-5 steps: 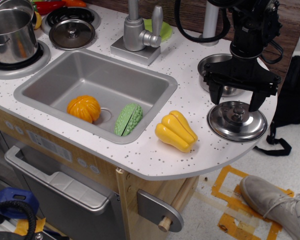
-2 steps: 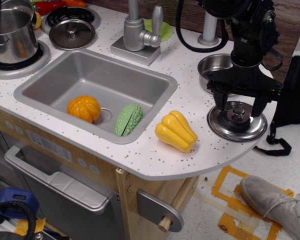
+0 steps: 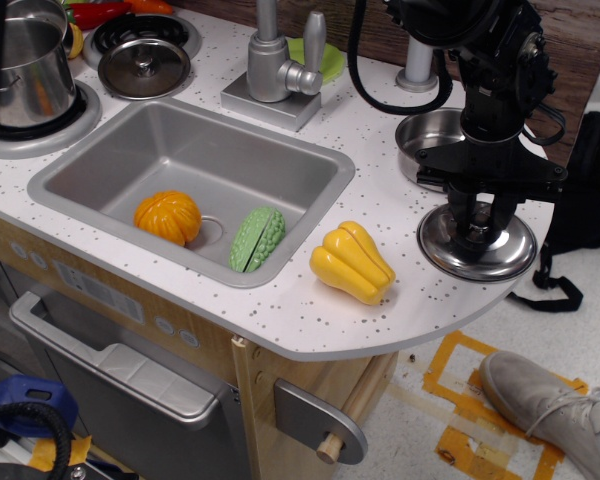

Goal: Put lid on pot or pan

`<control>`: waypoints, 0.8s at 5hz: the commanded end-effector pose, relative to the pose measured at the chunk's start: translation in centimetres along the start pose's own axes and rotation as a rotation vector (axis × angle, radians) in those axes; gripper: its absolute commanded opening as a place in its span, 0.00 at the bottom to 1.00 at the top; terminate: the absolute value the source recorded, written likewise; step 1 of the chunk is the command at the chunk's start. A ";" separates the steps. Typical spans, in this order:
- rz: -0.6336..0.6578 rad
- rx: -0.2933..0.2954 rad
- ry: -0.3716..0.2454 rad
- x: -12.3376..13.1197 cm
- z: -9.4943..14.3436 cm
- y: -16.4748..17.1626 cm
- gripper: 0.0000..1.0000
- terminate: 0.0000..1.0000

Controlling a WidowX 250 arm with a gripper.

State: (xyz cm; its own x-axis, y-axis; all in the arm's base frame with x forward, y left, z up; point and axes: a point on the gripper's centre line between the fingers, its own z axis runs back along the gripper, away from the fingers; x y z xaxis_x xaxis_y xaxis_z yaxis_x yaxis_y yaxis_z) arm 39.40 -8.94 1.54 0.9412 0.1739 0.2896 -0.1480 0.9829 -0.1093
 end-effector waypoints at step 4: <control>-0.070 0.121 0.030 2.8 8.2 1.7 0.00 0.00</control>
State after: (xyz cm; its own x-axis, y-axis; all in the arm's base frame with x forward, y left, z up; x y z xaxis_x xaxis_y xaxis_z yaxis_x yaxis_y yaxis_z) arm 38.82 -5.99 7.01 0.9787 0.0884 0.1855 -0.1011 0.9931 0.0598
